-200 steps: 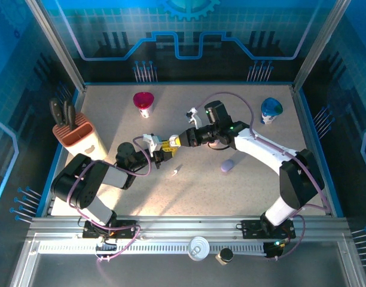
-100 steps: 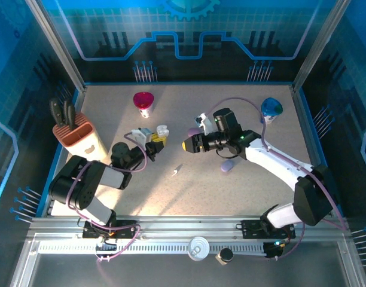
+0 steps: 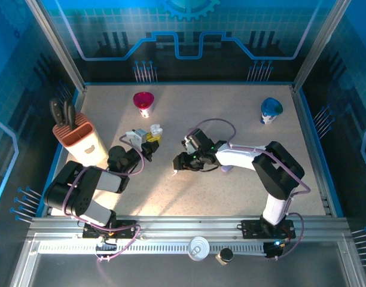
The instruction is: Insert the wireless bluetooth earbuds into the charging case
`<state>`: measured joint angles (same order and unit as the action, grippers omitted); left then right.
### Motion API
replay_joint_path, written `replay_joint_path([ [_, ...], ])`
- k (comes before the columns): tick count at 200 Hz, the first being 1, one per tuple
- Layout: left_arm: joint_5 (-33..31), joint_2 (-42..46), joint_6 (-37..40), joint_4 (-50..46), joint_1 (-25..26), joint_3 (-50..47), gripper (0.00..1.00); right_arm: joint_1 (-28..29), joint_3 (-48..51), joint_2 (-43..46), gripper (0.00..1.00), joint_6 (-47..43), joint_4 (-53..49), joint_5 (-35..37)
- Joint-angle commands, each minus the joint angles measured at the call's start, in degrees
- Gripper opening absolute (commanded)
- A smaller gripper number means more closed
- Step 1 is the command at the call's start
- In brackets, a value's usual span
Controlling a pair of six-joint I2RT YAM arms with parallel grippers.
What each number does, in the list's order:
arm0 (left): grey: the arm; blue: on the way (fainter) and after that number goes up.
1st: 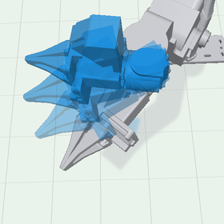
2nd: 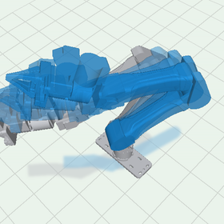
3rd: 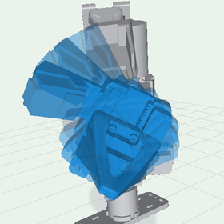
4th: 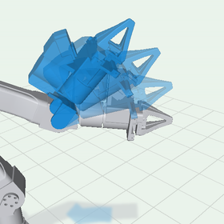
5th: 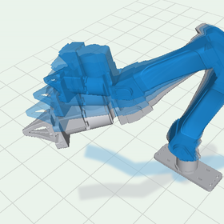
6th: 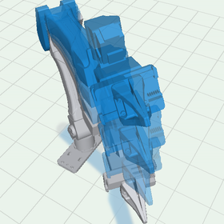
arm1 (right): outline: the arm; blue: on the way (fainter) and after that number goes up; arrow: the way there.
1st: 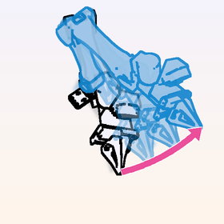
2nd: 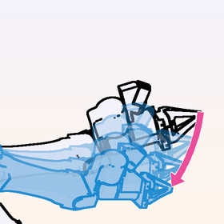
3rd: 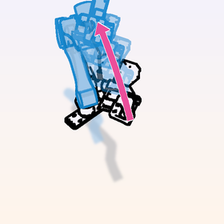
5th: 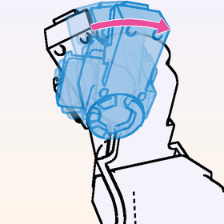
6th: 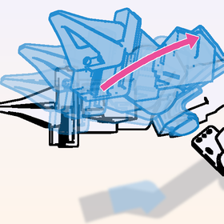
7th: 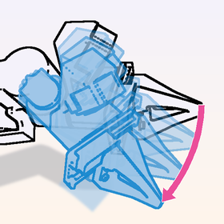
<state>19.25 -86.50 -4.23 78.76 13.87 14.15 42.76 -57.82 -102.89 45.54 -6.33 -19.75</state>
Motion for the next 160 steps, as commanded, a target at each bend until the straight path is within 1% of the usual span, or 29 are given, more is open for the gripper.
replay_joint_path([
  [1, -0.2, 1.6, 1.6, 1.6, -0.5, -1.2, 0.05, 0.6, 0.7, -2.1, 0.44, 4.6, 4.1, -0.1],
  [39, 0.4, 1.4, 2.0, 1.6, -0.5, -1.2, 0.05, 0.8, -0.3, -5.3, 0.38, 5.1, 4.4, -1.9],
  [80, 1.1, 1.6, 2.1, 1.6, -0.5, -1.3, 0.06, 1.1, -1.3, -6.9, 0.32, 4.8, 3.9, -2.4],
  [109, 1.9, 1.3, 2.2, 1.6, -0.5, -1.3, 0.06, 1.4, -2.1, -7.9, 0.27, 4.6, 3.4, -2.8],
  [147, 2.4, 1.2, 2.1, 1.6, -0.5, -1.3, 0.06, 1.5, -3.0, -9.0, 0.26, 3.9, 2.5, -2.7],
  [160, 2.5, 1.2, 2.1, 1.6, -0.5, -1.2, 0.06, 1.5, -3.4, -9.6, 0.27, 3.8, 2.2, -2.7],
])
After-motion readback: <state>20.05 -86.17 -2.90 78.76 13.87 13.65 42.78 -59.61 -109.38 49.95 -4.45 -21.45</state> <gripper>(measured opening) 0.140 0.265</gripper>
